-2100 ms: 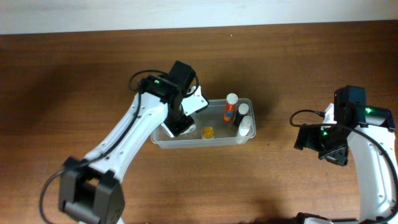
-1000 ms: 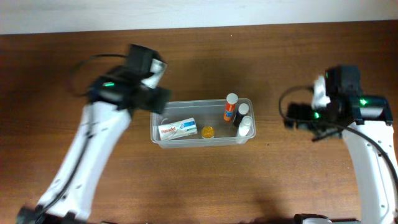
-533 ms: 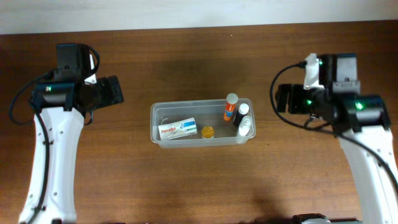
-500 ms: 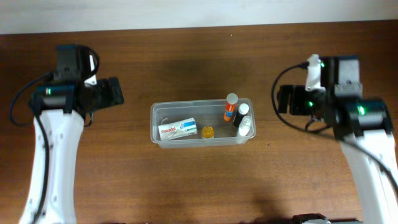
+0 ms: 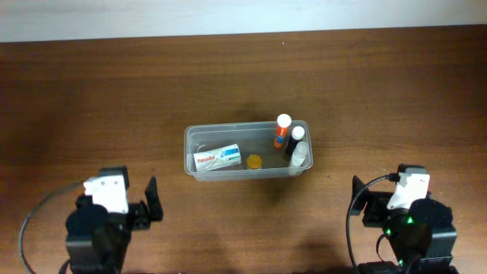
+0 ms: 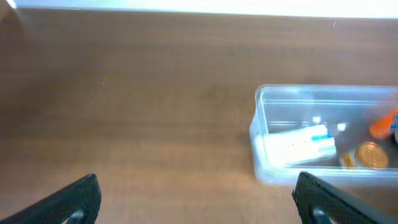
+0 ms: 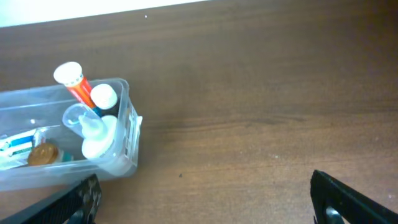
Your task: Pack container
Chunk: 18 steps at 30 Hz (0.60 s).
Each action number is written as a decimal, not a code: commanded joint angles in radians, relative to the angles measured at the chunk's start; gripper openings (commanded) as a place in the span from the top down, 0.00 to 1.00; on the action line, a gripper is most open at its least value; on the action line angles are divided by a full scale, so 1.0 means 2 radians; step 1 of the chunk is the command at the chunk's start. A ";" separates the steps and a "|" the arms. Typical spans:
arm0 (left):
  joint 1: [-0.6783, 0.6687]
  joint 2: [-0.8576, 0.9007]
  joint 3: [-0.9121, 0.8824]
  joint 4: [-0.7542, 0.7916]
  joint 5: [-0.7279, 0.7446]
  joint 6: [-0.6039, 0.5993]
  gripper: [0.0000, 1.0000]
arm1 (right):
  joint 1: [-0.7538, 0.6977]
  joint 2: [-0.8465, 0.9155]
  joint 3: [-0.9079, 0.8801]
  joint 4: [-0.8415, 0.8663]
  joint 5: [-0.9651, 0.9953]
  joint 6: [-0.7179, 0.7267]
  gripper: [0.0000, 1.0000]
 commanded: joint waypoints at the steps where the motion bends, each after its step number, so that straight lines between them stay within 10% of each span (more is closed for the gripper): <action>1: 0.000 -0.014 -0.005 -0.045 0.006 0.008 0.00 | 0.003 -0.002 -0.011 -0.018 0.008 0.004 0.02; 18: 0.000 -0.014 -0.005 -0.140 0.006 0.008 0.00 | 0.002 -0.057 -0.042 -0.016 0.006 -0.002 0.02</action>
